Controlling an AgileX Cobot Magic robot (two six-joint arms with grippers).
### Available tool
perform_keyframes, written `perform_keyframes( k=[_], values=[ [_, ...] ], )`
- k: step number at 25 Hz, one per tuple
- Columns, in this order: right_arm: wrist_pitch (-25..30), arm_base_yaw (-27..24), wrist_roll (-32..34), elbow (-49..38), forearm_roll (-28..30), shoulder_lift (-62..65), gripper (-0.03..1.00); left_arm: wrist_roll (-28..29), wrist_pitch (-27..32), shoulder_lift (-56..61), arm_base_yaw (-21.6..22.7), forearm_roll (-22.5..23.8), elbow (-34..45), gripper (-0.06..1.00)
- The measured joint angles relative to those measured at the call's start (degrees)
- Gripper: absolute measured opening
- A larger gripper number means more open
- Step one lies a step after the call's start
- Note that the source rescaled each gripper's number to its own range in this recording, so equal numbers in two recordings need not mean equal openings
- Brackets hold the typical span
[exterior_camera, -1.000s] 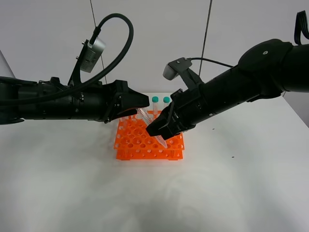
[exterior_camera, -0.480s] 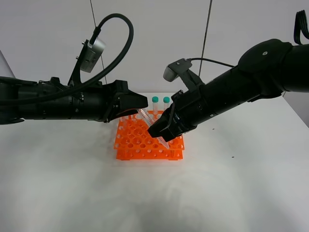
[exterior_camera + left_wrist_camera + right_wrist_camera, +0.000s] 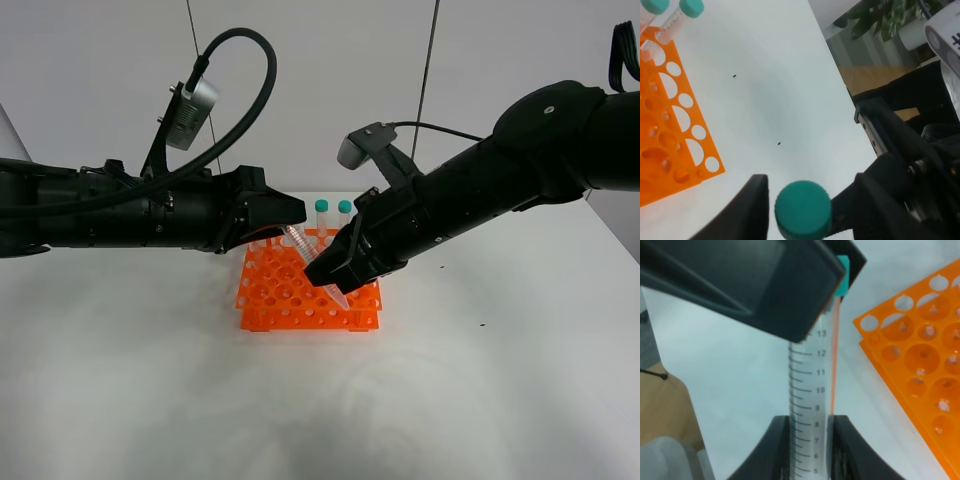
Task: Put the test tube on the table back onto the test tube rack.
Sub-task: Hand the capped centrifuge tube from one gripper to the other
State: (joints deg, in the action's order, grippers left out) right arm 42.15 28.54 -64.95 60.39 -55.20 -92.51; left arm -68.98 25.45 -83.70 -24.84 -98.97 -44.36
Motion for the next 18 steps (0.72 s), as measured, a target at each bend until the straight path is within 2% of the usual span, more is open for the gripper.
perform_keyframes(
  k=[5,18],
  values=[
    [0.0,0.0,0.0,0.0,-0.4,0.0,0.03,0.0,-0.1,0.0,0.0,0.0,0.0,0.01],
    [-0.4,0.0,-0.1,0.0,-0.5,0.0,0.05,-0.3,-0.2,0.0,0.0,-0.3,0.0,0.00]
  ],
)
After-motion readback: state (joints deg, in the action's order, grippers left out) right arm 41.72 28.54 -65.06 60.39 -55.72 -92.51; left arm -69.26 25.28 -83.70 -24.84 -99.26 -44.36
